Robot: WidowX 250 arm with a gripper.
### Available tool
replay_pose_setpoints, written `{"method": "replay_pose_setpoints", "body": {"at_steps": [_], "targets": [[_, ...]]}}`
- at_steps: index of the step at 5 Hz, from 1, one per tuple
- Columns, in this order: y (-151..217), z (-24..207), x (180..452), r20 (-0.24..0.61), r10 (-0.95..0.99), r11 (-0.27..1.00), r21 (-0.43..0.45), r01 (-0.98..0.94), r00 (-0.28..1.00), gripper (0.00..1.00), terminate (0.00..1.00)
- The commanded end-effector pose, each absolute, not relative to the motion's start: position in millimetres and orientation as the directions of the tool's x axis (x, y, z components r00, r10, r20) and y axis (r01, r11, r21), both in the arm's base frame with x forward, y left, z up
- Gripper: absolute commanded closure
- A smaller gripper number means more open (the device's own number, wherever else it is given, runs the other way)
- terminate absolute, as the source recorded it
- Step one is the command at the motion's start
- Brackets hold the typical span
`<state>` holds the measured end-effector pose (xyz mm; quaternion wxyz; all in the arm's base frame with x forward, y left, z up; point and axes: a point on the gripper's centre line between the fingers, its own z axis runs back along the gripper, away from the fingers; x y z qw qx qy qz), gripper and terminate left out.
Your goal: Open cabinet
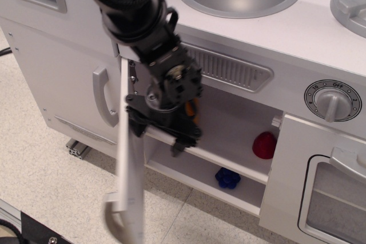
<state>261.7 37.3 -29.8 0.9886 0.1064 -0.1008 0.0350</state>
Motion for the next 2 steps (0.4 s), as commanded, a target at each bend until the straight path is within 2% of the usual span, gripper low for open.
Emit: {"method": "replay_pose_setpoints", "body": {"at_steps": [1, 2], "targets": [[73.1, -24.2, 266.2, 0.212, 0.085, 0.960, 0.244, -0.138, 0.973, 0.00, 0.00], [80.4, -27.0, 260.5, 0.200, 0.071, 0.957, 0.262, -0.123, 0.977, 0.00, 0.00]]}}
